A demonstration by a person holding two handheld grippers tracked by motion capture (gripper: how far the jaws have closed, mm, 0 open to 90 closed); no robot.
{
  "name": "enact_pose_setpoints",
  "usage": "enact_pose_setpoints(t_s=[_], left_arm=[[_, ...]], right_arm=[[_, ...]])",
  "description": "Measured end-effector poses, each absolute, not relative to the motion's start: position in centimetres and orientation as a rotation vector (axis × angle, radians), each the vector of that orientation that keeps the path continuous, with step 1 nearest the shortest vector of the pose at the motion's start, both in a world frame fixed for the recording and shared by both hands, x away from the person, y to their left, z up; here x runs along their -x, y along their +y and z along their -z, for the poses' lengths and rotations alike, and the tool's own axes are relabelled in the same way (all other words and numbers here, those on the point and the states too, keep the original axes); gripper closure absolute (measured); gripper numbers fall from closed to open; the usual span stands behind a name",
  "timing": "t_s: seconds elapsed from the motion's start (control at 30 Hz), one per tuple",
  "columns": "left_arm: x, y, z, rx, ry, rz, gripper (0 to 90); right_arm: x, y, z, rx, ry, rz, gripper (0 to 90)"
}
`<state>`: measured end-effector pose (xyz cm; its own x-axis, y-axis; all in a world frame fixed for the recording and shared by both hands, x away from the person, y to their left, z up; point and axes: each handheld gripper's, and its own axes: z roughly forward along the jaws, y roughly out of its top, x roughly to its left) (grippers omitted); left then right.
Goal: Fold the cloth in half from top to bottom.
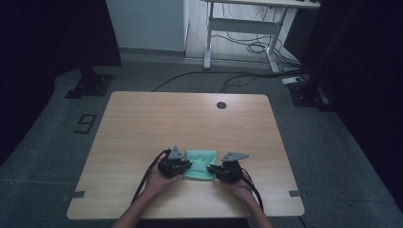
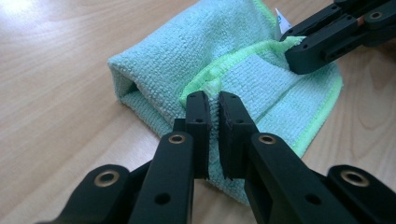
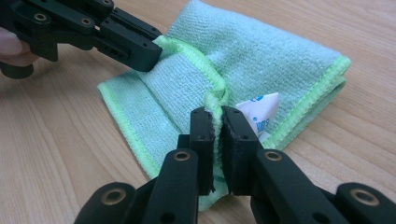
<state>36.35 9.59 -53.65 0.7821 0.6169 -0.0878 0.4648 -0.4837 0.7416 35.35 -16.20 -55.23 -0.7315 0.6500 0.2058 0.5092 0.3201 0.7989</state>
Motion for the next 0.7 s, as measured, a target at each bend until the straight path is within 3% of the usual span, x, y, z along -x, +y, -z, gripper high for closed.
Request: enact_pose_setpoints(t_s=[0.17, 0.33, 0.7], left_arm=[[-35.5, 9.7, 53.5, -2.156, 0.775, -0.262, 82.4], [-34.5, 9.7, 53.1, -2.155, 0.744, -0.265, 80.2], [-34.0, 9.9, 53.5, -2.152, 0.718, -0.275, 79.5]], right_arm=[[-34.7, -16.3, 55.1, -1.040, 2.422, -1.394, 79.6], [-33.5, -16.7, 54.3, -1.005, 2.378, -1.461, 66.8], [-35.9, -18.2, 53.0, -1.070, 2.277, -1.453, 64.9]])
